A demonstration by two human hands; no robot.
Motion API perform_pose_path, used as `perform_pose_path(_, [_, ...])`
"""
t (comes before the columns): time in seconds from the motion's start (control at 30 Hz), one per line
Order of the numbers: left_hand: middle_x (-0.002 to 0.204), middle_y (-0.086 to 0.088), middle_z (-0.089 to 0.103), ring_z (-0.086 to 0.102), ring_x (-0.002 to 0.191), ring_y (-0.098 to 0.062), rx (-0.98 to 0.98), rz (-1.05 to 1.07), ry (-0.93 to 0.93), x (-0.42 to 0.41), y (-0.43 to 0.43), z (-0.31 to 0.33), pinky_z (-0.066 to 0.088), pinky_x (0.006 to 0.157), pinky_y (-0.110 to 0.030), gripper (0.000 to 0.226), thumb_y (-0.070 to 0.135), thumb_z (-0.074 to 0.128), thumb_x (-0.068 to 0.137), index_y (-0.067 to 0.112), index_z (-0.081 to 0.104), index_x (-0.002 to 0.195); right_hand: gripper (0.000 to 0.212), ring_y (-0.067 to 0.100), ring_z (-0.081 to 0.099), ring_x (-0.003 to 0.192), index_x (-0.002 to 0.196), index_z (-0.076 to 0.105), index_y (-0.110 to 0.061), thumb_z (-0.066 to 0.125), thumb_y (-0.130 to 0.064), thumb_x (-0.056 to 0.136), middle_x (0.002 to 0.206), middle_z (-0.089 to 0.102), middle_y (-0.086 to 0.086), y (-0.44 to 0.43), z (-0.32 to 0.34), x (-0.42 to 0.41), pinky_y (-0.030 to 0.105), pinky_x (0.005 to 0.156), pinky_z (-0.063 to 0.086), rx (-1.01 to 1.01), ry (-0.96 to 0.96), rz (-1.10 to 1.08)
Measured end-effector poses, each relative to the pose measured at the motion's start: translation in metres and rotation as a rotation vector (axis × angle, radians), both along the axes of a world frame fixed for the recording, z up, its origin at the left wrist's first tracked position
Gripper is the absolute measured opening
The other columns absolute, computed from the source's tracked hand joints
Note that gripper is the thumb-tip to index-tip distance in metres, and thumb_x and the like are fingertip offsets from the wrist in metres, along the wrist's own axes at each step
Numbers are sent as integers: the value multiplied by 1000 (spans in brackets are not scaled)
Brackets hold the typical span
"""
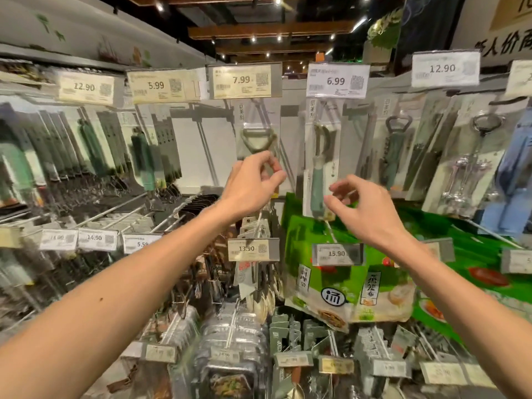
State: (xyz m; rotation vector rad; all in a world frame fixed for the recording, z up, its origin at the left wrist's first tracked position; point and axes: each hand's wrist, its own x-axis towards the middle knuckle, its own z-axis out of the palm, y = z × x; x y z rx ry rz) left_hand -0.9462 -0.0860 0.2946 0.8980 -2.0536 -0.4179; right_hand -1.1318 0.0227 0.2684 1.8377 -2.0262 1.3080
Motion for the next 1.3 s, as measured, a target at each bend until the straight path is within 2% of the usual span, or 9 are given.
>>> perform_pose_path(0.2, [58, 8, 49, 38, 48, -5, -5, -10, -287, 120, 64, -25, 35, 51, -23, 18, 43, 60, 93, 28, 60, 84, 21, 3, 58, 68, 99, 61, -25, 69, -37, 85, 82, 63, -11, 45, -46, 103, 27, 65, 49, 94, 69, 220])
perform_pose_path(0.3, [54, 4, 53, 47, 49, -14, 14, 43, -396, 197, 95, -56, 43, 53, -33, 30, 53, 56, 91, 30, 55, 73, 26, 4, 57, 68, 107, 62, -24, 68, -39, 87, 88, 62, -11, 53, -92, 164, 30, 70, 51, 190, 101, 339])
perform_pose_path(0.4, [49, 4, 45, 43, 49, -7, 84, 146, -454, 281, 132, -102, 38, 55, -32, 39, 61, 51, 89, 30, 46, 67, 35, 14, 63, 83, 111, 62, -23, 60, -46, 85, 97, 65, -7, 62, -141, 241, 33, 74, 52, 285, 165, 447])
perform_pose_path(0.53, [56, 13, 44, 44, 57, 3, 221, 262, -418, 387, 195, -164, 30, 56, -17, 28, 56, 53, 87, 36, 48, 68, 38, 22, 68, 82, 108, 64, -20, 57, -48, 83, 93, 67, -2, 79, -202, 348, 32, 67, 54, 438, 139, 652])
perform_pose_path(0.67, [79, 11, 54, 47, 72, 3, 438, 461, -384, 470, 247, -223, 34, 64, -19, 19, 44, 64, 91, 26, 59, 87, 34, 7, 57, 78, 120, 58, -27, 62, -43, 90, 104, 60, -9, 93, -246, 437, 26, 78, 43, 653, 11, 840])
perform_pose_path(0.97, [57, 6, 49, 46, 59, -18, 820, 919, -236, 636, 254, -329, 33, 60, -35, 21, 32, 63, 92, 19, 58, 77, 28, 16, 54, 74, 113, 62, -14, 69, -25, 89, 91, 55, 0, 59, -316, 617, 21, 71, 38, 803, 6, 1108])
perform_pose_path(1.07, [62, 9, 55, 51, 62, -16, 922, 972, -189, 686, 234, -359, 35, 60, -32, 15, 31, 65, 92, 20, 62, 82, 26, 3, 51, 67, 104, 66, -8, 74, -20, 82, 79, 53, -10, 32, -346, 676, 7, 68, 38, 763, -21, 1142])
perform_pose_path(1.17, [63, 9, 57, 54, 66, -16, 997, 1004, -131, 734, 209, -392, 36, 58, -24, 14, 30, 67, 90, 19, 62, 83, 24, 1, 48, 64, 98, 65, -4, 67, -22, 83, 70, 48, -14, -5, -379, 734, 26, 67, 46, 843, -37, 1182])
perform_pose_path(1.3, [84, 0, 68, 60, 85, -22, 1166, 1022, -144, 790, 176, -428, 44, 72, -32, 10, 32, 66, 91, 21, 64, 90, 10, 20, 57, 80, 102, 55, -25, 58, -26, 93, 84, 56, -7, -48, -406, 798, 38, 81, 54, 1112, -8, 1133])
